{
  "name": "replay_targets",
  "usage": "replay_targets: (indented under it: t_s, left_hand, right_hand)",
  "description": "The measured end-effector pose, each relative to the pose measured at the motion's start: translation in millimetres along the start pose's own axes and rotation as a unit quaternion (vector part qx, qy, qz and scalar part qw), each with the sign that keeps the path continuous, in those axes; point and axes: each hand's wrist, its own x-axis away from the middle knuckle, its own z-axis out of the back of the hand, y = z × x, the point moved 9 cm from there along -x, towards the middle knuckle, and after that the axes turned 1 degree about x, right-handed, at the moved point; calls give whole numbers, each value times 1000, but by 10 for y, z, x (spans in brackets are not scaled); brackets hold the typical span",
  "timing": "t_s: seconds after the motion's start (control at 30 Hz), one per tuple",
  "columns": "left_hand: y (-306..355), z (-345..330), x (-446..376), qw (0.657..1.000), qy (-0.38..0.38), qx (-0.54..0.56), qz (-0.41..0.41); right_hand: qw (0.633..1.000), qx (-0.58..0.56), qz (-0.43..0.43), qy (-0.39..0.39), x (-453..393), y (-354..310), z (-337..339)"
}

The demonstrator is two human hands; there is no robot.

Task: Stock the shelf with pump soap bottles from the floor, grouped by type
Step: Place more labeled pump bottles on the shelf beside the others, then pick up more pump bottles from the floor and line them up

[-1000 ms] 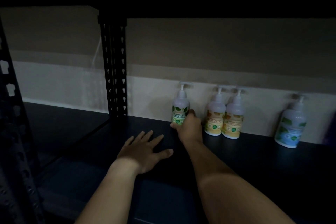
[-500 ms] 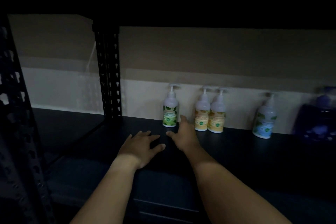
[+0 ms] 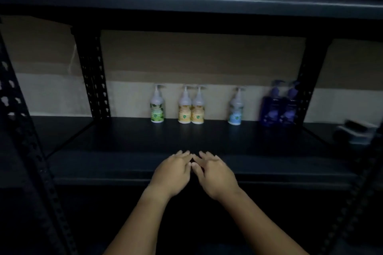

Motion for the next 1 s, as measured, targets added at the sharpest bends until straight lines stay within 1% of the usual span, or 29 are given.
replay_targets:
  t_s: [0.1,0.17,0.23,0.3,0.37,0.43,0.5,0.57,0.63,0.73,0.83,0.9,1.0]
  left_hand:
    - [520,-166,300,997,47,44,-36]
    - [741,-287,469,993,79,73,-47]
    - [853,-480,599,989,93,101,-48]
    - [941,-782,751,989,82,115,-42]
    - [954,-1079,885,990,47,129,-32]
    - [987,-1485,1008,991,-16,134,-23]
    - [960,-1916,1146,987,-87,138,6]
    - [922,-2316,1261,981,-150,120,26]
    - [896,-2650,1338,976,-197,91,29]
    - [906,-3048,1353,969,-237,69,25]
    - [984,-3415,1336,962,-268,40,11]
    - [1056,-3657,1315,961,-277,19,-5]
    - [1117,-3925,1231,962,-268,-38,-35]
  right_hand:
    - [1000,2,-7,8,493,265,171]
    - [999,-17,-25,19,805,441,300]
    - [997,-48,-57,35,1111,645,384]
    - [991,-90,-99,32,1455,917,351]
    - [980,-132,-146,25,1729,1175,240]
    - [968,-155,-196,16,2025,1512,51]
    - [954,-176,-244,3,2299,1854,-197]
    - [936,-188,-299,-9,2549,2195,-456]
    - [913,-192,-359,-8,2783,2525,-680]
    - [870,-210,-446,14,3134,2959,-993]
    - [836,-205,-508,35,3449,3239,-1198]
    - [814,-198,-545,39,3629,3426,-1320]
    - [796,-187,-574,37,3782,3670,-1482]
